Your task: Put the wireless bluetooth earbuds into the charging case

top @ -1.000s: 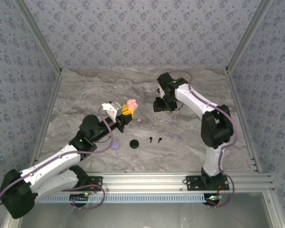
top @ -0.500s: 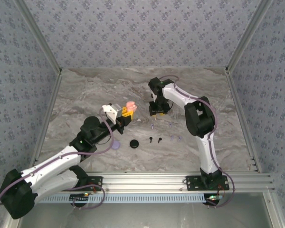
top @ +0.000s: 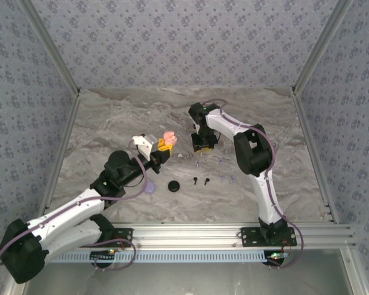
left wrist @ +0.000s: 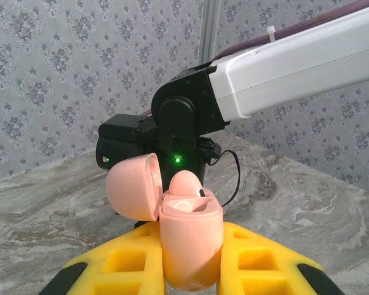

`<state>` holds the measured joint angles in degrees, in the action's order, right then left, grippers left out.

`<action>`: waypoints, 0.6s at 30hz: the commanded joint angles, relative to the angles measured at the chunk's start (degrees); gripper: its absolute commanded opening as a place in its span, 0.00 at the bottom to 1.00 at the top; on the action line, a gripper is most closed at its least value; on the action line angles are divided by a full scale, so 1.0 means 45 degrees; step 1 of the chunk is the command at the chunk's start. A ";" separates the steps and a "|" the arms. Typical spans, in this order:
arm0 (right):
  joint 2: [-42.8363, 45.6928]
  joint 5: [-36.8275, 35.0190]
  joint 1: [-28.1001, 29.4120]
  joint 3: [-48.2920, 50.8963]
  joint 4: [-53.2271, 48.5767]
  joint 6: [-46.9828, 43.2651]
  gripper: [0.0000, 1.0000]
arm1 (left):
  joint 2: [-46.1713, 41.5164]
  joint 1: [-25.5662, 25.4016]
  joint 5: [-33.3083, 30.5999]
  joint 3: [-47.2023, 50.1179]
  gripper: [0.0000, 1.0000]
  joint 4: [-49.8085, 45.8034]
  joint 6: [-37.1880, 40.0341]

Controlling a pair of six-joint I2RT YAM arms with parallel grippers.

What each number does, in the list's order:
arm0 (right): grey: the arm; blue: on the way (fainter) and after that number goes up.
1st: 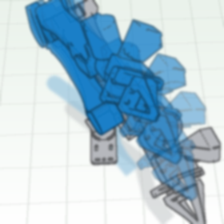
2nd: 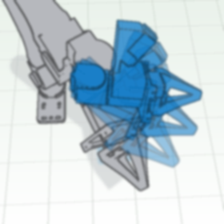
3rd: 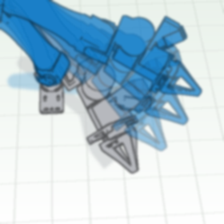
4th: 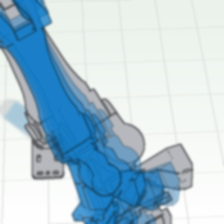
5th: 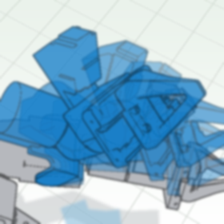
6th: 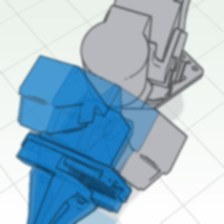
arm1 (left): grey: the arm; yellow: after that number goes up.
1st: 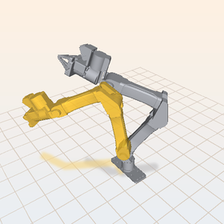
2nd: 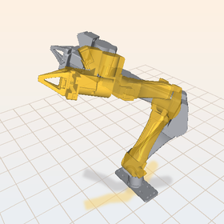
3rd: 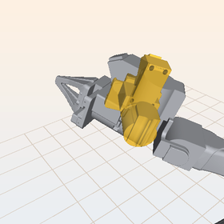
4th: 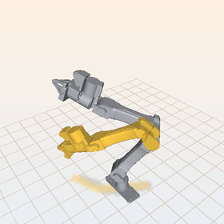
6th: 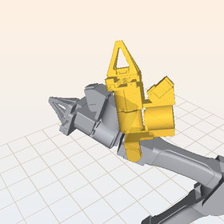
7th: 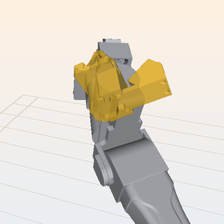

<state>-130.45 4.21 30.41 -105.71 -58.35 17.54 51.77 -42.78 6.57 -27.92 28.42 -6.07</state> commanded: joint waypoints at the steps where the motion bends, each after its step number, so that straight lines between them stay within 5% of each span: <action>1: -0.0489 -0.0224 0.0152 -0.0349 -0.0439 0.0147 0.35 | -0.0265 -0.0082 -0.0109 -0.0279 0.00 0.0244 -0.0076; 18: 0.0100 -0.0505 0.0312 -0.0221 -0.0471 -0.0058 0.22 | -0.0332 -0.0065 -0.0170 -0.0267 0.00 0.0099 -0.0052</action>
<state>-130.91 1.91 30.79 -106.54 -59.48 17.50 51.72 -42.78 6.55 -27.92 28.16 -6.07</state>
